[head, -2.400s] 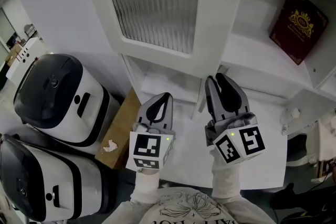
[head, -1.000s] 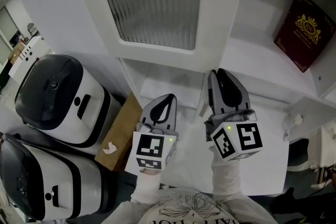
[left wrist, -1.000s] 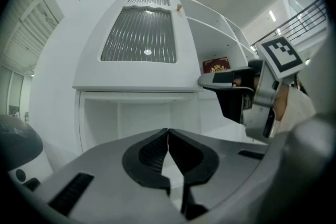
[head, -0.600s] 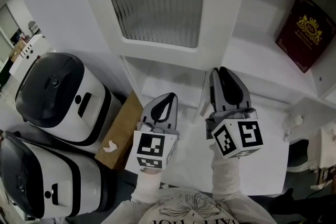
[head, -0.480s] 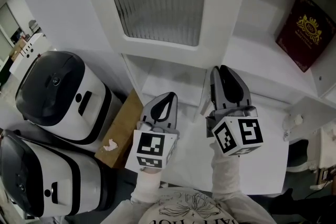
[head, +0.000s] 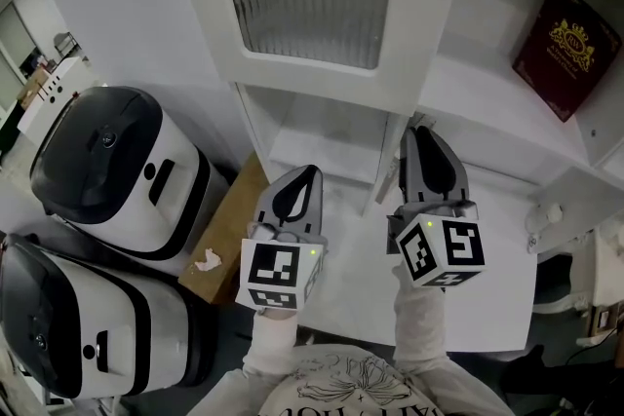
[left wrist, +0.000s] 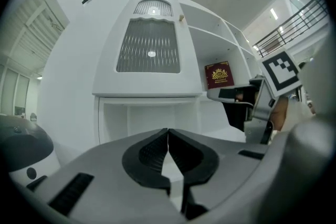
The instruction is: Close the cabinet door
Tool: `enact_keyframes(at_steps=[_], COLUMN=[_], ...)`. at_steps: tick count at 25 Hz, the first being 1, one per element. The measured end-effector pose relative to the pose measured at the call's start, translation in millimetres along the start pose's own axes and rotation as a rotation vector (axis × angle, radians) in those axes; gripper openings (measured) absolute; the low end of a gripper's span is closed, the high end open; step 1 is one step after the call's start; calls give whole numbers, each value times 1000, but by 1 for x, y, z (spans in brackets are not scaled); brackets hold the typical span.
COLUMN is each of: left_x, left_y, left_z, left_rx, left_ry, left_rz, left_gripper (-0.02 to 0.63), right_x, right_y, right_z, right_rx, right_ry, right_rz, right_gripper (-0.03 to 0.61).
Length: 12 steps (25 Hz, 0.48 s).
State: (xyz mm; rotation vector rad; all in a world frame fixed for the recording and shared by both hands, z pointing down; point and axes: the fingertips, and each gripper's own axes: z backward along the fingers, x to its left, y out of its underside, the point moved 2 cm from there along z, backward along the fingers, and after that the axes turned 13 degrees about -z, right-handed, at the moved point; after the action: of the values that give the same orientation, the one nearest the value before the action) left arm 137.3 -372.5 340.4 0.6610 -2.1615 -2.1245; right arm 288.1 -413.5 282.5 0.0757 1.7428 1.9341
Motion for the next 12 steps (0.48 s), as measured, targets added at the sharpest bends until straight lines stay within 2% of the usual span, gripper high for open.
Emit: enact_keyframes(at_steps=[12], left_x=[4], left_y=[-10], left_z=[17], left_rx=[-43], left_ry=[37], left_rz=[2], left_gripper=[5], right_x=[6], right_y=[19], right_z=[35], right_rx=[54], right_ry=[154], right_rz=[105], right_gripper=[31])
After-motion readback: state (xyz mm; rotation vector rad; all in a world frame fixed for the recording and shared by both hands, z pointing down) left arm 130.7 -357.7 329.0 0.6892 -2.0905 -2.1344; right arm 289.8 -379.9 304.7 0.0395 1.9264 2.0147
